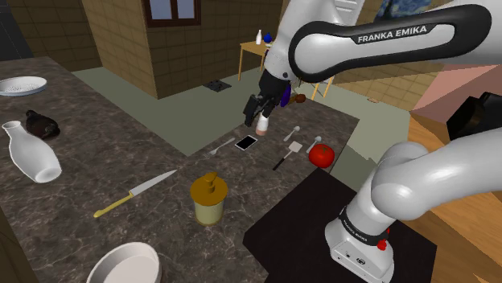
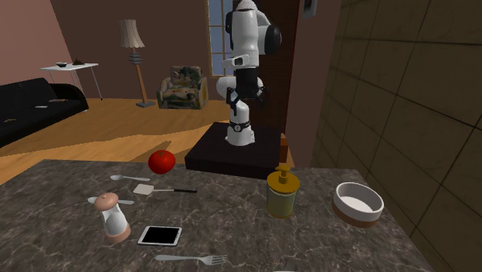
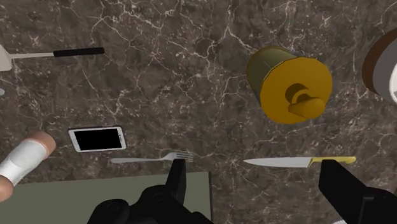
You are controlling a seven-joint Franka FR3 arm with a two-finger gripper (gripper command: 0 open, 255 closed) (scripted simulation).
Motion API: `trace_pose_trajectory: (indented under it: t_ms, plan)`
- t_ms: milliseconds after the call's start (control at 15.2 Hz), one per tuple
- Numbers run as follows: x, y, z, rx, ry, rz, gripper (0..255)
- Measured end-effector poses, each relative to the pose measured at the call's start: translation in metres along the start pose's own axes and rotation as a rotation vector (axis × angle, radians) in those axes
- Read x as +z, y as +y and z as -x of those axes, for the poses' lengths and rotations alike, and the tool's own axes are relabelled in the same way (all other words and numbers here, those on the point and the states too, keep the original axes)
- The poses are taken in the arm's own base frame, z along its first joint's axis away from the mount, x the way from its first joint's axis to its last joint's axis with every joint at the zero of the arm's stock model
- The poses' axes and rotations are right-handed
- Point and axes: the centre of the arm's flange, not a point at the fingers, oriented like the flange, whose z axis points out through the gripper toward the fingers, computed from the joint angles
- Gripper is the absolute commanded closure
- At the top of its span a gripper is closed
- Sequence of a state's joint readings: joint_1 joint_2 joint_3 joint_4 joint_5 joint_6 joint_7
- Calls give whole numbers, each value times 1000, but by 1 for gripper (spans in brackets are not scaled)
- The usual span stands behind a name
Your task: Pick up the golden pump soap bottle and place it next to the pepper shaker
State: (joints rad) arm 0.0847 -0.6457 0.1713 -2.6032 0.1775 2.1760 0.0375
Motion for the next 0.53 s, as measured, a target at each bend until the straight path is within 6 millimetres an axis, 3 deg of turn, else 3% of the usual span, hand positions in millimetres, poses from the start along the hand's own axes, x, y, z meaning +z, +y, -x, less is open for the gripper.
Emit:
trace_pose_trajectory:
  t_ms: [528]
  plan:
    - [96, -45, 0, 0, -3, -61, 0]
